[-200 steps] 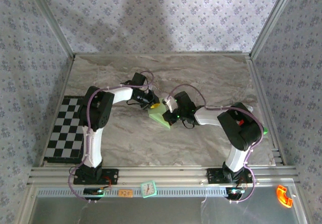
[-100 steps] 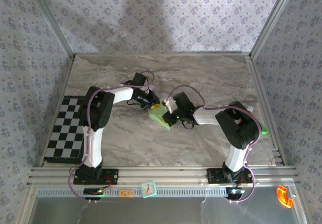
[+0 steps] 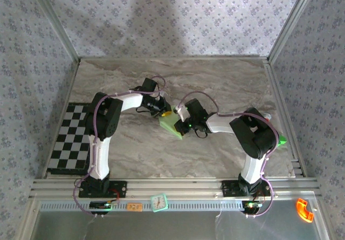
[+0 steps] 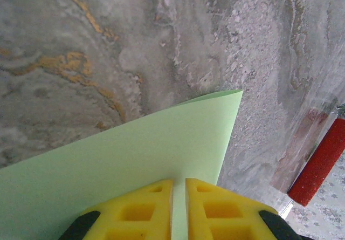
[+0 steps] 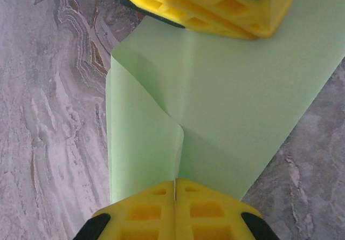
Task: Fold a paper plane with a square sheet of paper (pick it up from the middle)
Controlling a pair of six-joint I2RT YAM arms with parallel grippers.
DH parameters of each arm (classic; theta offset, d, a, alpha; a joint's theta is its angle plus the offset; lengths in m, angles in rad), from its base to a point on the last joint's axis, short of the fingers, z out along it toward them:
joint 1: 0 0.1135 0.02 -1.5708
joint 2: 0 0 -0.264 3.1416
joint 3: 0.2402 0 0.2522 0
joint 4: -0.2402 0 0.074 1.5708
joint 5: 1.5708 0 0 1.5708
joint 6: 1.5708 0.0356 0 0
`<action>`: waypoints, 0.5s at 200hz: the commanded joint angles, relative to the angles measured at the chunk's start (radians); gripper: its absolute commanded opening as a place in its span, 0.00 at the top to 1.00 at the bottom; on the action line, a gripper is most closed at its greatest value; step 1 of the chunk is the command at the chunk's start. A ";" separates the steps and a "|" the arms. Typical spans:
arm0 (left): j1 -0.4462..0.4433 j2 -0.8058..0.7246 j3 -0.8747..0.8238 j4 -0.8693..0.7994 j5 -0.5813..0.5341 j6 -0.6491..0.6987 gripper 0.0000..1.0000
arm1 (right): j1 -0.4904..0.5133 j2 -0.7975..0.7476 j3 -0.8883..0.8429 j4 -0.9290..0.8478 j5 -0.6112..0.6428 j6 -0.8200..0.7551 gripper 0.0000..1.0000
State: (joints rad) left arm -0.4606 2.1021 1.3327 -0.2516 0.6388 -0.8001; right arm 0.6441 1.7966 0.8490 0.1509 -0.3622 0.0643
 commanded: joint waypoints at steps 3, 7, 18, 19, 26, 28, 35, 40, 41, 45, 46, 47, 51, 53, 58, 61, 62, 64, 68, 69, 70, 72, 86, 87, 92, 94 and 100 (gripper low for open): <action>-0.012 0.032 -0.002 -0.063 -0.010 0.007 0.84 | 0.009 0.022 0.020 -0.058 0.014 0.012 0.94; -0.009 0.029 0.002 -0.061 -0.009 0.006 0.84 | 0.009 0.023 0.021 -0.064 0.015 0.012 0.94; -0.006 0.016 0.014 -0.061 -0.004 0.005 0.84 | 0.011 0.026 0.021 -0.075 0.010 0.015 0.94; -0.005 0.015 0.015 -0.062 -0.004 0.005 0.84 | 0.011 0.026 0.021 -0.076 0.010 0.015 0.94; -0.002 0.005 0.024 -0.064 -0.005 0.004 0.84 | 0.012 0.026 0.021 -0.084 0.012 0.021 0.94; -0.001 0.002 0.026 -0.064 -0.005 0.004 0.84 | 0.013 0.026 0.022 -0.086 0.012 0.022 0.94; 0.005 -0.012 0.030 -0.063 -0.007 0.004 0.84 | 0.016 0.026 0.024 -0.091 0.014 0.032 0.94; 0.010 -0.022 0.032 -0.063 -0.010 0.001 0.84 | 0.017 0.026 0.026 -0.099 0.015 0.038 0.94; 0.012 -0.025 0.032 -0.062 -0.011 0.001 0.84 | 0.017 0.026 0.026 -0.100 0.015 0.040 0.94; 0.017 -0.035 0.033 -0.063 -0.015 -0.002 0.84 | 0.020 0.026 0.028 -0.104 0.017 0.047 0.94; 0.019 -0.037 0.034 -0.063 -0.015 -0.003 0.83 | 0.021 0.026 0.029 -0.106 0.018 0.050 0.94; 0.020 -0.039 0.033 -0.064 -0.017 -0.002 0.83 | 0.021 0.026 0.029 -0.107 0.018 0.052 0.94; 0.025 -0.049 0.031 -0.062 -0.024 -0.005 0.83 | 0.024 0.026 0.030 -0.110 0.021 0.062 0.94; 0.029 -0.054 0.030 -0.062 -0.027 -0.007 0.83 | 0.026 0.027 0.031 -0.111 0.023 0.068 0.95; 0.038 -0.069 0.025 -0.059 -0.034 -0.010 0.82 | 0.031 0.027 0.033 -0.114 0.029 0.088 0.95; 0.043 -0.076 0.020 -0.056 -0.039 -0.014 0.82 | 0.033 0.028 0.035 -0.117 0.034 0.100 0.95; 0.045 -0.079 0.019 -0.056 -0.041 -0.015 0.82 | 0.035 0.029 0.035 -0.117 0.034 0.105 0.95; 0.049 -0.083 0.016 -0.053 -0.043 -0.017 0.81 | 0.037 0.030 0.036 -0.117 0.038 0.113 0.95; 0.057 -0.096 0.007 -0.048 -0.048 -0.021 0.81 | 0.041 0.033 0.039 -0.121 0.045 0.129 0.95; 0.059 -0.099 0.005 -0.046 -0.049 -0.023 0.81 | 0.043 0.033 0.041 -0.124 0.045 0.129 0.95; 0.061 -0.102 0.003 -0.044 -0.050 -0.024 0.81 | 0.045 0.034 0.042 -0.124 0.047 0.135 0.95; 0.065 -0.108 -0.002 -0.040 -0.053 -0.026 0.80 | 0.047 0.037 0.044 -0.128 0.051 0.140 0.95; 0.096 -0.149 -0.044 -0.012 -0.067 -0.047 0.79 | 0.072 0.050 0.060 -0.149 0.102 0.196 0.95; 0.098 -0.153 -0.047 -0.010 -0.067 -0.048 0.79 | 0.074 0.051 0.062 -0.151 0.109 0.201 0.95; 0.108 -0.167 -0.063 -0.001 -0.074 -0.054 0.79 | 0.083 0.055 0.069 -0.165 0.132 0.220 0.95; 0.111 -0.172 -0.070 0.002 -0.076 -0.057 0.79 | 0.086 0.058 0.072 -0.170 0.139 0.228 0.95; 0.122 -0.191 -0.088 0.011 -0.083 -0.063 0.78 | 0.095 0.063 0.081 -0.181 0.161 0.249 0.95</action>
State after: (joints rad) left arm -0.3870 2.0098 1.2991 -0.2684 0.5976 -0.8280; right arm 0.7010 1.8099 0.8982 0.0830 -0.3058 0.1925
